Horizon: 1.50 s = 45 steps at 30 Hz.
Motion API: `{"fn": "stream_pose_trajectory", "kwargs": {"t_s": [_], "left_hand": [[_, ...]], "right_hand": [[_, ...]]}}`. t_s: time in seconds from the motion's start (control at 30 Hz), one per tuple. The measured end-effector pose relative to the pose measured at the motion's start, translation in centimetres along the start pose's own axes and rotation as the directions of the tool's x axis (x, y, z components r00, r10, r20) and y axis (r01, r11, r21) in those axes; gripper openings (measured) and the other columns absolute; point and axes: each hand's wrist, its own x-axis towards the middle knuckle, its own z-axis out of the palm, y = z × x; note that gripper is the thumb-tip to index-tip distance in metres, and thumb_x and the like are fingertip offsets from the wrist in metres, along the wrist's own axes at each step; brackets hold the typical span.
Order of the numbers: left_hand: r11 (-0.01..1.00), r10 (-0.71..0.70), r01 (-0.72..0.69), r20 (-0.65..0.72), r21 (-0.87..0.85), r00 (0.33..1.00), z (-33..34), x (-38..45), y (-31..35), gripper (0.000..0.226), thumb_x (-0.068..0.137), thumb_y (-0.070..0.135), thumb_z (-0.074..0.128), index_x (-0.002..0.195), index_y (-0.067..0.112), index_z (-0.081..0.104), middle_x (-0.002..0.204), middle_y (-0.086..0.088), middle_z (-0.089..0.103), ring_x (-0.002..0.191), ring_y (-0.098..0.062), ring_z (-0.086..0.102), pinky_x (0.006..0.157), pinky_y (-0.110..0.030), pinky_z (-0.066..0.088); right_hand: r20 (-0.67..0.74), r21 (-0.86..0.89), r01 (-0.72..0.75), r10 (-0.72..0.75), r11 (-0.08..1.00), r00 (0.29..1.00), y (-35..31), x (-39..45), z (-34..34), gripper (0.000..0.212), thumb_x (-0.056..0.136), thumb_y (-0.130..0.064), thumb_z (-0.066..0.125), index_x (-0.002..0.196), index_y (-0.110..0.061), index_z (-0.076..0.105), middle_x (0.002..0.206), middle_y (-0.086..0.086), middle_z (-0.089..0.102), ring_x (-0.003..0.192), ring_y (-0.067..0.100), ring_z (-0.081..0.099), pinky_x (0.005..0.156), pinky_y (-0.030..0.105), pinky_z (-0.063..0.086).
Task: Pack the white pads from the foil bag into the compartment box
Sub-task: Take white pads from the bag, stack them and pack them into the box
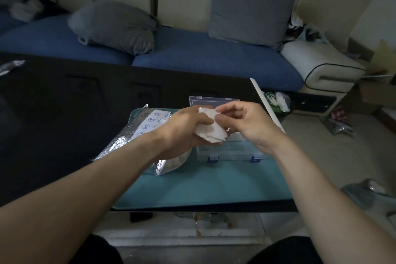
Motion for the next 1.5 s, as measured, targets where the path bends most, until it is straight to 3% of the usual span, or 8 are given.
{"fn": "stream_pose_trajectory", "kwargs": {"t_s": [0.27,0.4,0.57,0.83,0.97,1.1,1.27,1.5], "left_hand": [[1.000,-0.015,0.017,-0.087,0.020,0.996,-0.7,0.7,-0.7,0.030,0.107,0.011,0.035,0.115,-0.004,0.060,0.112,-0.024,0.069,0.090,-0.030,0.072,0.075,-0.040,0.062],[1.000,0.001,0.000,-0.186,0.006,0.983,-0.6,1.1,-0.7,0.032,0.108,0.012,0.033,0.109,-0.001,0.062,0.112,-0.024,0.067,0.089,-0.030,0.069,0.074,-0.040,0.062],[0.984,-0.091,0.094,0.026,-0.152,0.996,-0.1,0.9,-0.1,0.047,0.108,0.032,0.028,0.124,0.001,0.060,0.121,-0.018,0.067,0.100,-0.030,0.070,0.082,-0.042,0.060],[0.993,-0.113,0.112,0.004,0.045,0.994,-0.7,1.0,-0.7,0.023,0.101,0.020,0.047,0.108,0.007,0.065,0.098,-0.011,0.069,0.078,-0.021,0.070,0.065,-0.026,0.051],[0.988,-0.144,0.146,0.038,-0.059,0.989,-1.1,0.9,-0.3,0.021,0.097,0.013,0.047,0.112,0.006,0.060,0.100,-0.014,0.061,0.086,-0.023,0.062,0.079,-0.031,0.051],[0.971,-0.188,0.202,0.114,-0.130,0.976,-1.5,0.9,-0.1,0.025,0.082,0.011,0.054,0.105,0.003,0.055,0.110,-0.020,0.047,0.098,-0.030,0.052,0.103,-0.043,0.043],[0.975,-0.182,0.201,0.176,-0.092,0.967,-0.9,0.7,0.0,0.017,0.085,0.010,0.054,0.096,0.010,0.067,0.102,-0.018,0.059,0.092,-0.027,0.060,0.084,-0.037,0.046],[0.983,-0.137,0.149,0.115,-0.106,0.984,-1.1,0.7,-0.2,0.016,0.093,0.014,0.055,0.081,0.019,0.064,0.069,-0.005,0.053,0.060,-0.016,0.061,0.059,-0.029,0.049]], "right_hand": [[-0.065,0.164,-0.064,0.075,0.984,0.995,-1.1,-0.4,-0.7,0.018,0.089,0.000,0.069,0.100,-0.015,0.070,0.086,0.002,0.074,0.076,0.018,0.066,0.071,0.032,0.055],[0.063,0.367,-0.166,0.154,0.915,0.986,-1.7,-0.8,-0.8,0.014,0.090,-0.003,0.068,0.095,-0.015,0.070,0.081,0.002,0.074,0.069,0.013,0.066,0.068,0.030,0.050],[-0.070,0.128,-0.141,0.151,0.982,0.986,-1.3,-0.9,0.9,0.013,0.083,-0.010,0.080,0.093,-0.013,0.073,0.077,-0.002,0.075,0.059,0.008,0.065,0.051,0.019,0.046],[-0.127,-0.070,0.087,-0.096,0.994,0.987,-1.0,-0.7,1.7,0.018,0.085,-0.007,0.078,0.102,-0.011,0.076,0.090,0.002,0.077,0.075,0.004,0.070,0.069,0.016,0.052],[0.144,-0.178,0.152,-0.127,0.972,0.981,-1.5,-1.2,0.8,0.076,0.079,0.002,0.079,0.142,-0.029,0.049,0.137,-0.005,0.055,0.112,0.006,0.057,0.089,0.024,0.053],[0.256,-0.488,0.288,-0.180,0.824,0.950,-2.0,-1.6,1.5,0.114,0.065,-0.033,0.094,0.155,-0.038,0.025,0.157,-0.015,0.031,0.141,0.002,0.031,0.110,0.019,0.033],[0.244,-0.499,0.391,-0.307,0.774,0.920,-2.3,-1.3,2.5,0.077,0.060,-0.033,0.096,0.128,-0.028,0.060,0.131,-0.009,0.059,0.122,0.008,0.054,0.102,0.034,0.048],[0.230,-0.499,0.375,-0.298,0.781,0.926,-2.4,-1.7,2.9,0.084,0.063,-0.031,0.094,0.137,-0.027,0.054,0.127,-0.014,0.061,0.113,-0.002,0.056,0.092,0.008,0.040]]}}
